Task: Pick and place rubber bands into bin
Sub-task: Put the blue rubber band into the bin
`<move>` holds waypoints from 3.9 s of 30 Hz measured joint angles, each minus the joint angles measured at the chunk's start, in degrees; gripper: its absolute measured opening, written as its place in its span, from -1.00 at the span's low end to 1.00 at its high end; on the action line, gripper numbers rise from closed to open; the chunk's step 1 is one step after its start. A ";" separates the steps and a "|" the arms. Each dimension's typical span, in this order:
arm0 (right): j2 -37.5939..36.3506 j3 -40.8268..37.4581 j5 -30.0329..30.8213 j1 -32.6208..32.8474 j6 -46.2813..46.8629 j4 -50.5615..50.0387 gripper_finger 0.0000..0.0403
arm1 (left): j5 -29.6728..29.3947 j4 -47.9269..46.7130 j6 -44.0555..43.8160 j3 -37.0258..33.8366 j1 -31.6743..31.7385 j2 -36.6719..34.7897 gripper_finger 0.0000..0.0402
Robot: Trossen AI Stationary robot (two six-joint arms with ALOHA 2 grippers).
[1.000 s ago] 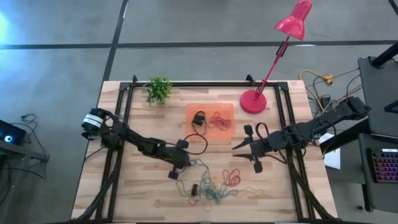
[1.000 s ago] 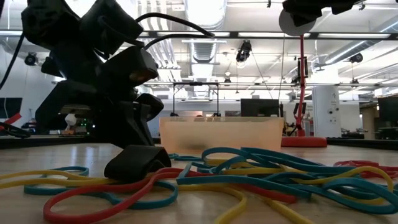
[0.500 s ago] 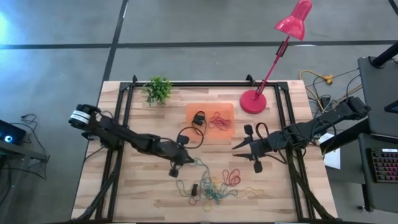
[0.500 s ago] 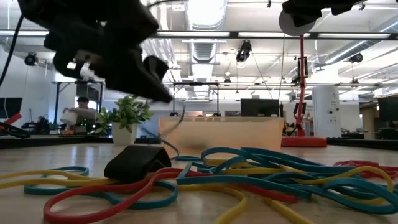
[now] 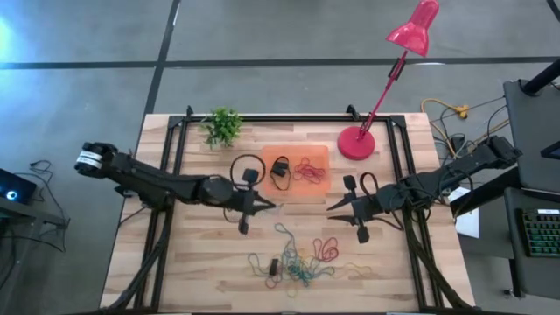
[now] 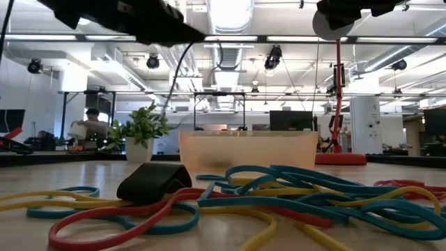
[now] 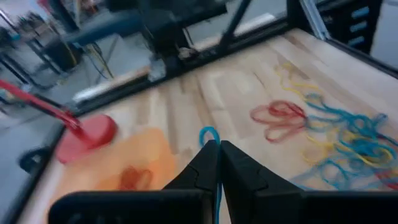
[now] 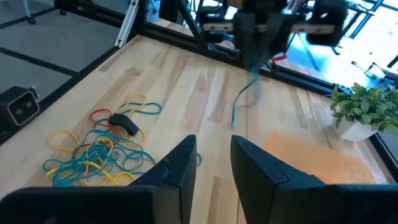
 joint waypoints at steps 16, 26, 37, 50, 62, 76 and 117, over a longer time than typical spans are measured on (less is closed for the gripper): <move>0.11 -0.01 -0.02 0.04 -1.11 0.97 -0.62 | 5.25 0.20 3.94 2.59 16.81 4.17 -1.00; 0.28 -0.82 -0.06 0.02 -0.24 1.06 -0.62 | 8.63 5.38 1.63 3.19 20.99 13.45 -1.00; 0.35 -1.79 2.94 -0.04 0.15 1.19 -0.62 | 9.01 5.08 1.09 3.13 20.96 14.52 -0.63; 0.35 -4.57 2.93 0.00 3.40 1.14 -0.62 | 22.93 -5.03 -2.14 2.55 14.21 14.36 -0.51; 0.33 -5.21 2.93 0.04 3.39 3.25 -0.62 | 22.80 0.82 -2.34 2.60 4.93 16.83 -0.51; 0.26 -7.51 2.91 0.04 5.49 5.99 -0.62 | 22.76 1.02 -5.15 11.30 4.56 31.72 -0.51; 0.35 -8.02 2.86 0.04 5.55 8.15 -0.62 | 19.99 -9.27 -8.19 15.69 3.28 36.04 -0.51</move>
